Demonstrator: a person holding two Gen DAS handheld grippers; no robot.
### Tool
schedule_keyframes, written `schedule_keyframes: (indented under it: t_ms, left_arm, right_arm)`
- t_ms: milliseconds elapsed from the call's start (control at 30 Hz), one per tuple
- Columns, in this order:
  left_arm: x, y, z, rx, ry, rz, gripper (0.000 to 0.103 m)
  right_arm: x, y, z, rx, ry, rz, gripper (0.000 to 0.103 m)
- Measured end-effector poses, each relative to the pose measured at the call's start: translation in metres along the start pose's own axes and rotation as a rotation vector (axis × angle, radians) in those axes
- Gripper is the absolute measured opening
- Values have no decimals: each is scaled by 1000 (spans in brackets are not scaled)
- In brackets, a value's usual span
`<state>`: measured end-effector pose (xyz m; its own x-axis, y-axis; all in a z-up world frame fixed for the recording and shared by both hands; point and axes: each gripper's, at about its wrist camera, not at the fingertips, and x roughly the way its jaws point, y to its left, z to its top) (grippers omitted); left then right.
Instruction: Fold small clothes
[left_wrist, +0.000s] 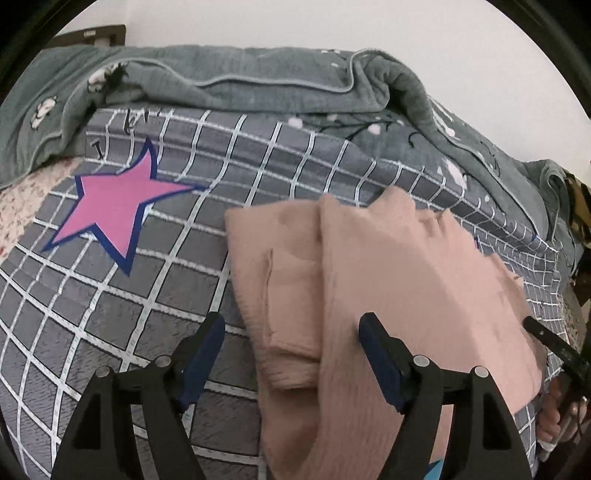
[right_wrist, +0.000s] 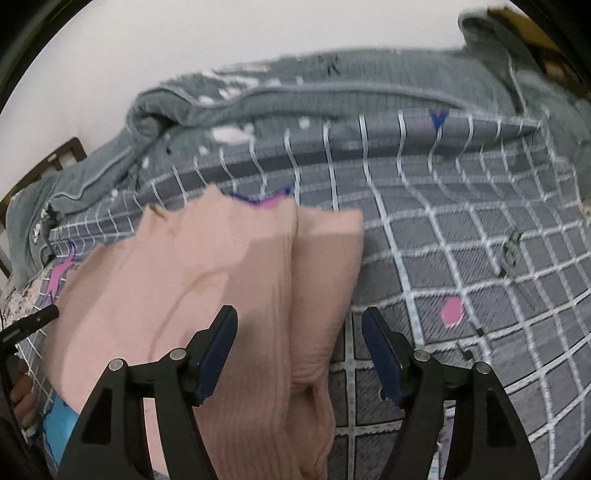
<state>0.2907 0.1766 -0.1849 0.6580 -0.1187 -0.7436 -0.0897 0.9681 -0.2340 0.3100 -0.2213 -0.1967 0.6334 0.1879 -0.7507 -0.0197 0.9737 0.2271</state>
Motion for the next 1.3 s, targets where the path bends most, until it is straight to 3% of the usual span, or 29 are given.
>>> schedule_keyframes:
  t_ms: [133, 367, 400, 500, 533, 567, 633, 733, 833, 933, 1033, 1300]
  left_arm:
    - [12, 9, -1, -46, 38, -47, 76]
    - [26, -1, 3, -26, 34, -6, 77]
    - [27, -1, 5, -32, 33, -2, 75]
    - [30, -5, 7, -46, 34, -8, 56]
    - [30, -6, 8, -52, 30, -13, 47]
    - [29, -7, 9, -54, 26, -14, 38]
    - [28, -9, 11, -56, 16, -16, 28]
    - [23, -14, 14, -61, -2, 1, 23]
    - [7, -22, 21, -57, -32, -3, 22]
    - [-12, -25, 29, -72, -51, -48, 22]
    - [-34, -27, 31, -75, -47, -92, 21]
    - [-100, -34, 0, -36, -46, -90, 21]
  right_arm:
    - [6, -4, 0, 21, 22, 26, 69]
    - [22, 7, 7, -24, 61, 5, 71]
    - [23, 8, 8, -25, 69, 3, 71]
    - [25, 10, 9, -28, 73, 6, 70]
    - [25, 9, 9, -26, 71, 19, 65]
    - [24, 9, 9, -22, 68, 53, 52]
    - [26, 7, 10, -1, 76, 125, 39]
    - [21, 8, 10, 7, 60, 140, 24]
    - [3, 14, 11, -15, 19, 120, 19]
    - [-30, 23, 19, -12, -25, 175, 18]
    - [-67, 37, 25, -53, -66, 165, 17]
    - [-136, 42, -2, -29, -74, 216, 17]
